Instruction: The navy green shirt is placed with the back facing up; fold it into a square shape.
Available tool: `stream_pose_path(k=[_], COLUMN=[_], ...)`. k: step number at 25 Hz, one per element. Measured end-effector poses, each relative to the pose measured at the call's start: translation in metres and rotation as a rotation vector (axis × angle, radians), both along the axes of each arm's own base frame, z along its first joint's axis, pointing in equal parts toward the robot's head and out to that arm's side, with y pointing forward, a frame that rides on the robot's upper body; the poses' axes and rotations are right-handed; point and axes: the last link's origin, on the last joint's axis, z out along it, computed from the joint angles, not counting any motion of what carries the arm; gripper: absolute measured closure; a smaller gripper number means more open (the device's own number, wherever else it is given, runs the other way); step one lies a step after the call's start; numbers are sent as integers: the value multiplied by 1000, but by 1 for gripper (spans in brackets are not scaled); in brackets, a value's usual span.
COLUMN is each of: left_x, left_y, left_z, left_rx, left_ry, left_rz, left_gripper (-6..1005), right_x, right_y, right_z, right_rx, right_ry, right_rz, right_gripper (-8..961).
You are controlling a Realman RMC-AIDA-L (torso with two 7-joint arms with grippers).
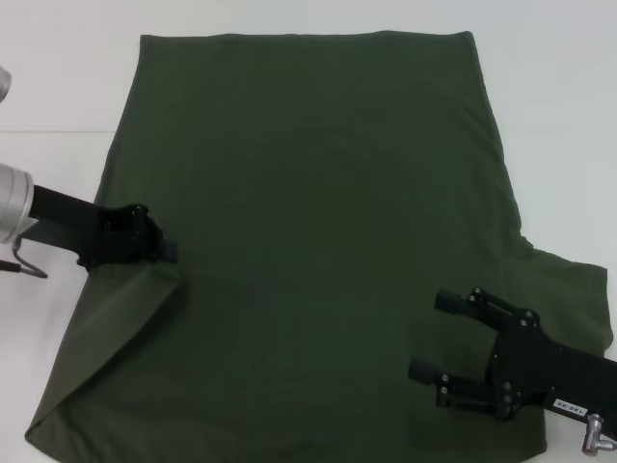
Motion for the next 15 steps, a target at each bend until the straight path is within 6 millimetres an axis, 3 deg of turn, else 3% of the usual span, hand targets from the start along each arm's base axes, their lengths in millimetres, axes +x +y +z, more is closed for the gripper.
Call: stream_pose_path(k=[7, 15], left_x=[0, -12], left_y=[-6, -14], left_z=[-12, -21], left_rx=[30, 30], left_ry=[-114, -111], left_rz=[13, 13], left_gripper=[989, 952], right_x=[0, 0], right_y=[0, -1], right_z=[0, -1], right_rx=[-1, -2], right_ry=[1, 4], right_rz=[0, -1], right_gripper=[33, 34])
